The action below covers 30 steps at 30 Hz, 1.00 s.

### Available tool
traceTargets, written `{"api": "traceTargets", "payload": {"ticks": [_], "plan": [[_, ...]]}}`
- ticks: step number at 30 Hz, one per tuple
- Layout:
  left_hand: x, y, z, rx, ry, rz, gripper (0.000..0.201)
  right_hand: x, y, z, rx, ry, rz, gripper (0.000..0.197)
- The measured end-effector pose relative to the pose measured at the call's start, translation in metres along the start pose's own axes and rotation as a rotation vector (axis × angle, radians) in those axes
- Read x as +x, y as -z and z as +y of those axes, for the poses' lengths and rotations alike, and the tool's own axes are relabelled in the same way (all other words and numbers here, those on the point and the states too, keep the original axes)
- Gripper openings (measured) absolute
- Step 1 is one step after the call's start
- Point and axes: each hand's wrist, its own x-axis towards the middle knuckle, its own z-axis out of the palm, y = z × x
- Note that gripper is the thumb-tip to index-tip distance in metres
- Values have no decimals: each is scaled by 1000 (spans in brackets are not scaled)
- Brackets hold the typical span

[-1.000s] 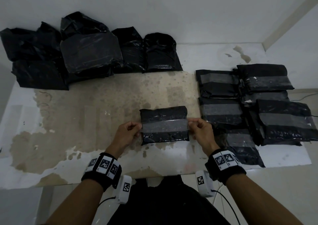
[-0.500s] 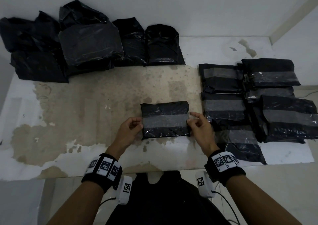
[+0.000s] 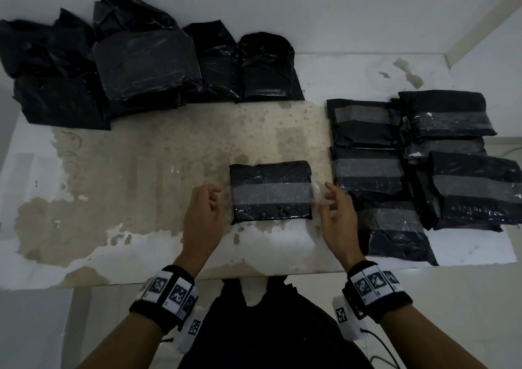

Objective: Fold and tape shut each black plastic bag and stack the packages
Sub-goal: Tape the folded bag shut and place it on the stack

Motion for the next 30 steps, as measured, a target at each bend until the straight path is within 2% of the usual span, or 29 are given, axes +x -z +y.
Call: {"api": "traceTargets", "payload": {"ticks": [1, 3, 6, 8, 14, 19, 24, 27, 30], "plan": [[-3, -1, 5, 64, -144, -13, 21, -3, -1, -4, -110, 105, 52, 38], [-8, -12, 10, 198, -385, -141, 36, -9, -9, -12, -294, 343, 64, 38], [-14, -38, 11, 431, -597, -318, 55, -17, -32, -19, -538, 616, -148, 52], [-18, -51, 9, 585, -636, -377, 59, -22, -46, -14, -699, 692, -279, 61], [-20, -56, 1, 689, -614, -392, 63, -19, -50, 0, -916, 716, -374, 69], [-23, -55, 2, 675, -518, -378, 66, -21, -40, 6, -881, 546, -246, 72], [-29, -56, 10, 560, -332, -366, 67, -26, -45, 0, -670, 432, -196, 72], [-33, -58, 13, 385, -240, -354, 67, -27, -52, -3, -499, 363, -167, 71], [-33, -54, 13, 188, -91, -308, 69, -24, -54, -3, -370, 321, -147, 68]]}}
